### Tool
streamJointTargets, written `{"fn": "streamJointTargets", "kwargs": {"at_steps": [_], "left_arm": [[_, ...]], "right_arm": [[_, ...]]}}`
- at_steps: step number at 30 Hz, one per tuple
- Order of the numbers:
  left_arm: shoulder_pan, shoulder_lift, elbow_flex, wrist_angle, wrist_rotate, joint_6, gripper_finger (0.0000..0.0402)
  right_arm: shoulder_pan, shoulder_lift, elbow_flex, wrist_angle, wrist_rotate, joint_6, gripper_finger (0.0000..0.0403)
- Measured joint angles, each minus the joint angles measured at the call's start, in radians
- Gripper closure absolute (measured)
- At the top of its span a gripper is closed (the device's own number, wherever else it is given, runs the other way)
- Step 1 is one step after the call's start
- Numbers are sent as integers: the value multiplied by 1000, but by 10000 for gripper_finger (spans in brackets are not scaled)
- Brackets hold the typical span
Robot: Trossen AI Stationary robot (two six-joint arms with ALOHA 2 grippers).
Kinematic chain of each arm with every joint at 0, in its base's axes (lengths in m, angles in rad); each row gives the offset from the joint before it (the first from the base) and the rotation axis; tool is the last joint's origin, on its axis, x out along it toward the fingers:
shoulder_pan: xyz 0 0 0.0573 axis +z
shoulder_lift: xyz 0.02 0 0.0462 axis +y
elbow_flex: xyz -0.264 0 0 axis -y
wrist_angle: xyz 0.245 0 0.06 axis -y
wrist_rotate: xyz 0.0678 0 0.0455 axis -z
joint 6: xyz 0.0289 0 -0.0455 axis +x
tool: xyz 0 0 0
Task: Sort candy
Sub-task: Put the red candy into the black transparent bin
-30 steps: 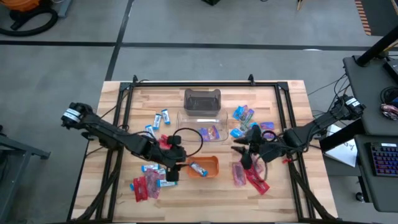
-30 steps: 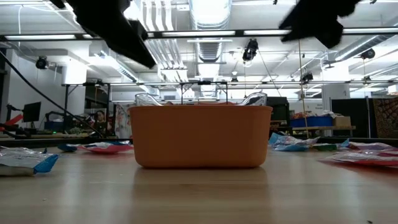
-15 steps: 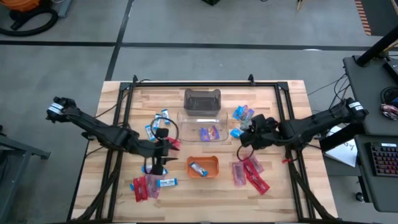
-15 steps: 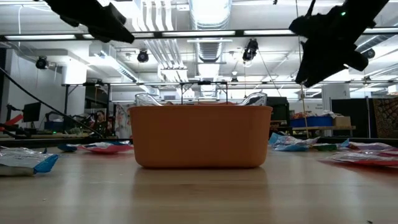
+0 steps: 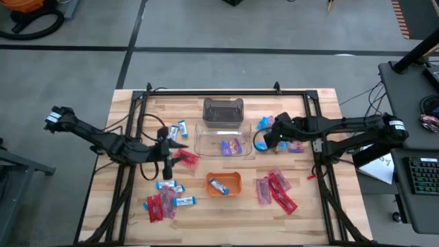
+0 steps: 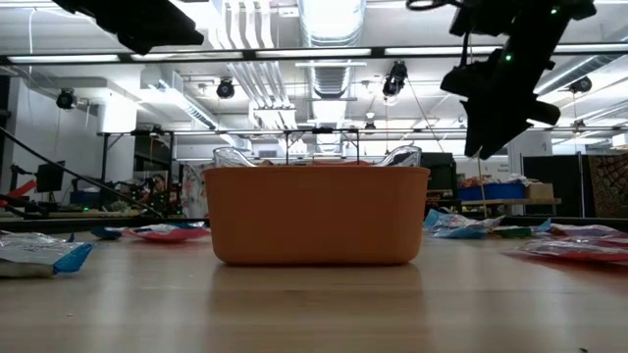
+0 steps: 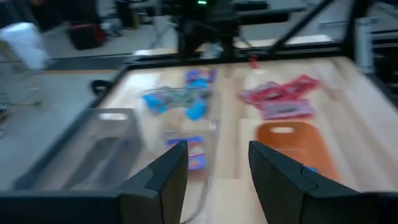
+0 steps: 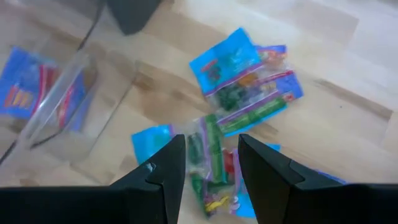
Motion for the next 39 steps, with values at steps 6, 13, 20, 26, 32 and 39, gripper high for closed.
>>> {"fn": "streamJointTargets", "kwargs": {"at_steps": [6, 13, 20, 26, 32, 39], "left_arm": [[0, -52, -1, -46, -80, 1, 249], [0, -83, -1, -58, -137, 36, 248], [0, -84, -1, -58, -138, 40, 248], [0, -75, -1, -57, -138, 39, 248], [0, -70, -1, -57, -137, 32, 248], [0, -65, -1, -57, -137, 17, 248]], "right_arm": [[-89, 0, 0, 1, 1, -38, 261], [-180, 0, 0, 8, 1, -90, 261], [-235, 57, 0, 65, 1, -141, 261], [-282, 158, 0, 112, -23, -190, 261], [-351, 232, 0, 124, -27, -265, 261], [-416, 278, 0, 216, -86, -407, 261]]}}
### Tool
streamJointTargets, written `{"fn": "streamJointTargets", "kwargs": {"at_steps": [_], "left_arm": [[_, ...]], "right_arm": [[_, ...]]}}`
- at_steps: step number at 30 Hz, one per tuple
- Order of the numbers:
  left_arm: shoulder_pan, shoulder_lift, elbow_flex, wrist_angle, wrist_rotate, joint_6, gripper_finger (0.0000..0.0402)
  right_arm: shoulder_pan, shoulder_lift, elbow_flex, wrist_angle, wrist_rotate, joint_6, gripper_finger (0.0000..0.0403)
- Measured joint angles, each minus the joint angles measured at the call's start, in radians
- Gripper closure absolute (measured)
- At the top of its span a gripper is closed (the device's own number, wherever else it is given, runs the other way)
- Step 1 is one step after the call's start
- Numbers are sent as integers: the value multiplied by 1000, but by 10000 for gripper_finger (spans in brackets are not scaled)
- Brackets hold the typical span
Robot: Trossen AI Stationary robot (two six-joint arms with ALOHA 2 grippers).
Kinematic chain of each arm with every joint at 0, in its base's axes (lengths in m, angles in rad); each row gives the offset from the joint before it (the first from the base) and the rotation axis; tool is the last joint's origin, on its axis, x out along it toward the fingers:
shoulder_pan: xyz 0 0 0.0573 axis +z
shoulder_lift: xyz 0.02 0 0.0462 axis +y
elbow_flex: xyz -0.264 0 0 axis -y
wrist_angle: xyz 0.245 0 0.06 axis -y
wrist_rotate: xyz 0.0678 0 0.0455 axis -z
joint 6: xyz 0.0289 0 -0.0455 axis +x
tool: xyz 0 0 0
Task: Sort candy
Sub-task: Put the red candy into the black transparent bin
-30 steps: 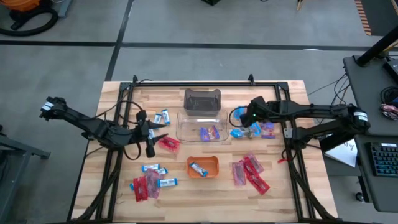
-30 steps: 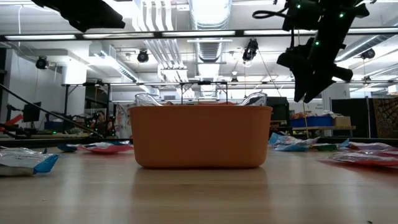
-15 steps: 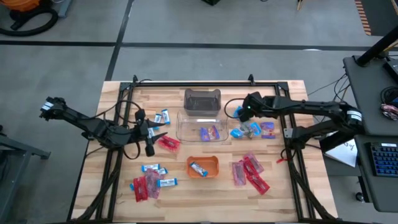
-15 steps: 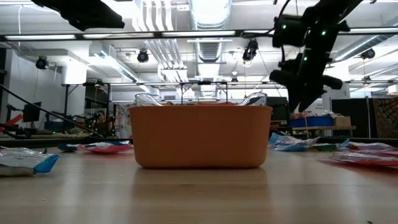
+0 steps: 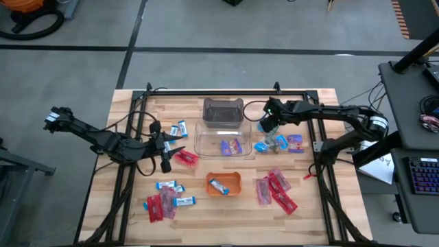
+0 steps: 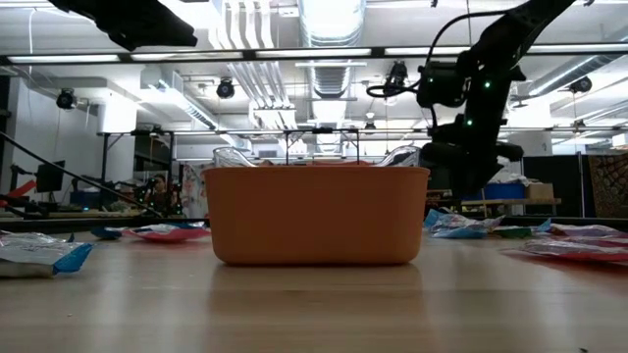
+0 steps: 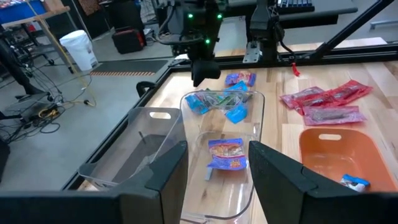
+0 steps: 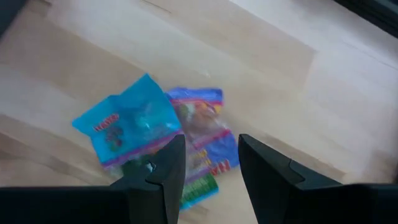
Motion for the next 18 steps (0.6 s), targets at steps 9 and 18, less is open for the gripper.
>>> {"fn": "streamJointTargets", "kwargs": {"at_steps": [9, 18], "left_arm": [[3, 28, -1, -27, -13, -88, 248], [125, 33, -1, -302, -15, -490, 248]], "right_arm": [[-34, -7, 0, 51, -49, -37, 261], [-22, -88, 0, 52, -99, -18, 261]]}}
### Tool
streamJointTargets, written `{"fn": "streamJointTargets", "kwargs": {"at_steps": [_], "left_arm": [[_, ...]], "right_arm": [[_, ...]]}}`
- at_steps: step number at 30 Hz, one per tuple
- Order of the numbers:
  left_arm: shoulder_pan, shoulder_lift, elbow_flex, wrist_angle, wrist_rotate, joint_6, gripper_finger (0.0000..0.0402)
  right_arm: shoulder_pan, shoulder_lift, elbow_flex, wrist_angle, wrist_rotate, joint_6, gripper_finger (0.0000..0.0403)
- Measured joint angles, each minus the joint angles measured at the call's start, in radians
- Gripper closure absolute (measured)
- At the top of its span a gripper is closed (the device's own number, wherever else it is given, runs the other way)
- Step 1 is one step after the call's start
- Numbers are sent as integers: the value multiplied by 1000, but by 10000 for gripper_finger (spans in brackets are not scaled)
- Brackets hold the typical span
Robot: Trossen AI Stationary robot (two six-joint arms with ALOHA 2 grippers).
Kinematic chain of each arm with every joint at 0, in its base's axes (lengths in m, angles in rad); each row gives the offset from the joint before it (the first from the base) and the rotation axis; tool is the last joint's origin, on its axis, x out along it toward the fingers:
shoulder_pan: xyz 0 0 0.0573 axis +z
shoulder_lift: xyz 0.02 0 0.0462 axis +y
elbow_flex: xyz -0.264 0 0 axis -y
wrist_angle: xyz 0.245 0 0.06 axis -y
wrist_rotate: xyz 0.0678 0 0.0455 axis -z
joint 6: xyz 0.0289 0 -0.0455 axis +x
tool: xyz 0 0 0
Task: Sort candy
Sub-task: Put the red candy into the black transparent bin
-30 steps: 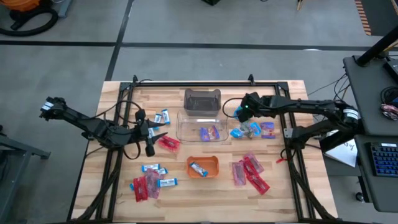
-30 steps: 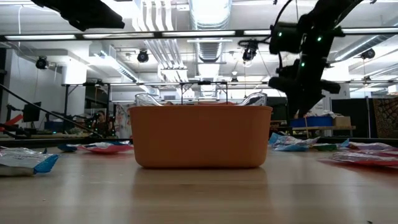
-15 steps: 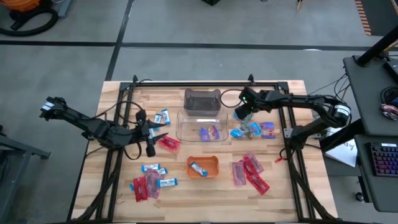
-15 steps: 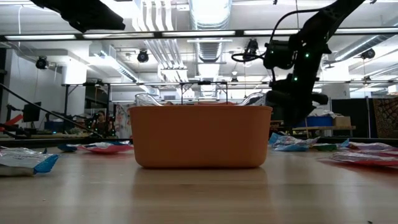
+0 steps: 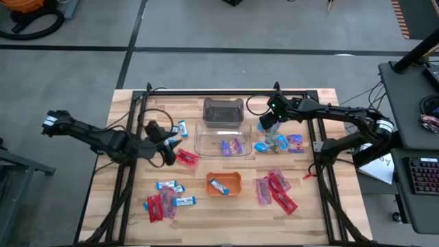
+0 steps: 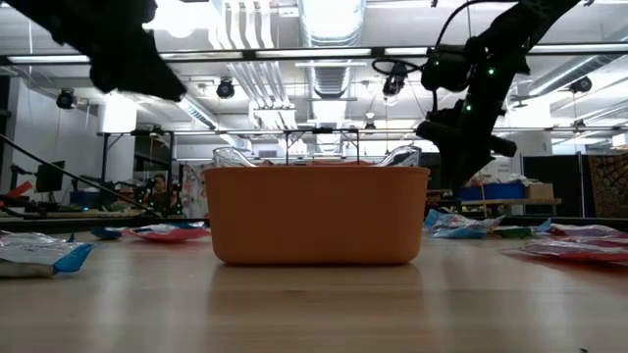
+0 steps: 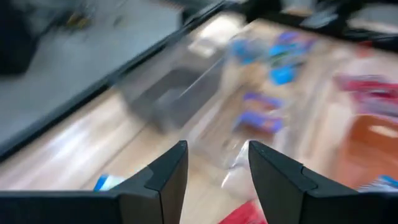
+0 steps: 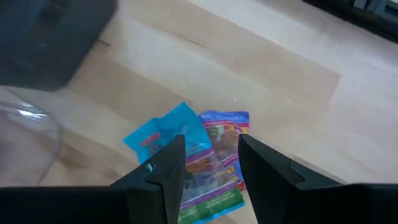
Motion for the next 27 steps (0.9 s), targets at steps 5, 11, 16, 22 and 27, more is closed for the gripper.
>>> {"fn": "streamJointTargets", "kwargs": {"at_steps": [5, 11, 16, 22, 27], "left_arm": [[100, 17, 0, -117, 81, -97, 248], [150, 40, 0, -126, 211, -64, 248], [139, 69, -2, -126, 463, 124, 248], [137, 139, -5, -123, 522, 253, 248], [137, 238, -9, -99, 524, 297, 244]], "right_arm": [[31, -40, 0, 0, -2, 0, 261], [87, -61, 0, 0, -4, 0, 261], [125, -61, 0, -1, -4, 0, 261], [153, -62, 0, -1, -4, 0, 261], [168, -62, 0, -1, -4, 0, 261]]}}
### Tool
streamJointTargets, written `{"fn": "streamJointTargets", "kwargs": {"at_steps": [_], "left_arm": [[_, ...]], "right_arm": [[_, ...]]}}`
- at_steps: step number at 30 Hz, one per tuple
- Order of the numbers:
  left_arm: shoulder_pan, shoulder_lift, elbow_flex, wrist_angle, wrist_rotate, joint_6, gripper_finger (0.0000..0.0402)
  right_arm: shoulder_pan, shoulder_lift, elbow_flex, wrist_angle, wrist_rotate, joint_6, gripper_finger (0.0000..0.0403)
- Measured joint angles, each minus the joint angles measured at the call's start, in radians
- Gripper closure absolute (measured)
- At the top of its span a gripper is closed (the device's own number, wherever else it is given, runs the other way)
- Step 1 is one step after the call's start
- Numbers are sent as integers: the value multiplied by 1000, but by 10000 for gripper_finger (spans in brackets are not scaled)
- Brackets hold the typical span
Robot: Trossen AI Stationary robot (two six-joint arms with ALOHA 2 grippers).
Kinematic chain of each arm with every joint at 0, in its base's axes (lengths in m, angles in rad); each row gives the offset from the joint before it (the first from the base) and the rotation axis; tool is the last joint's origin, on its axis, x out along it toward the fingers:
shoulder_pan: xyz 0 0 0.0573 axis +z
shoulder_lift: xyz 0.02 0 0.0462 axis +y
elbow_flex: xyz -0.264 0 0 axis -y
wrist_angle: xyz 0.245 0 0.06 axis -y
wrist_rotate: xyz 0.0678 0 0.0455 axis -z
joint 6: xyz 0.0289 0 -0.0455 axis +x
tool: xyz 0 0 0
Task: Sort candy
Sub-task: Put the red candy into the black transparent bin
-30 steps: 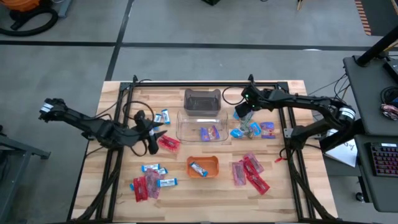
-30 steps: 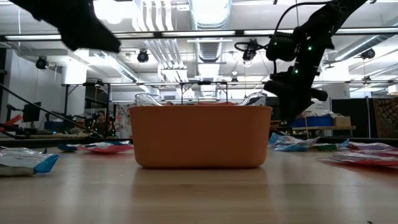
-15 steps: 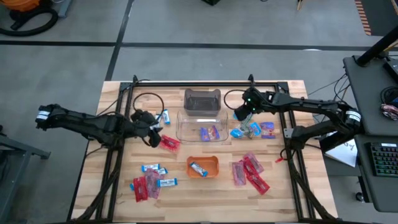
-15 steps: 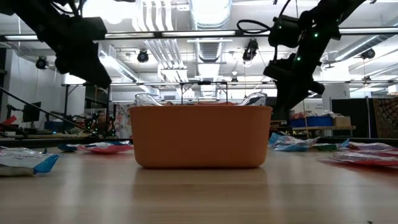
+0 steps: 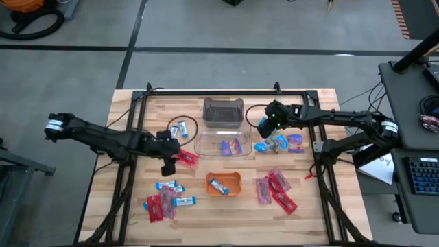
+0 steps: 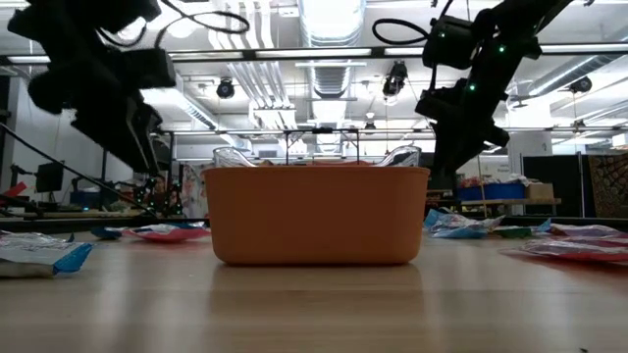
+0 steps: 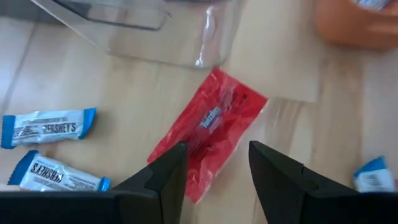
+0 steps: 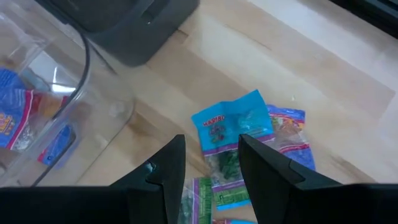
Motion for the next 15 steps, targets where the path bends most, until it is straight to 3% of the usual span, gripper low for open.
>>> {"fn": "streamJointTargets", "kwargs": {"at_steps": [8, 15], "left_arm": [[0, 166, -24, 76, -7, 67, 200], [0, 286, -52, 169, -36, 101, 194]], "right_arm": [[8, 0, 0, 0, 0, 0, 261], [8, 0, 0, 0, 0, 0, 261]]}}
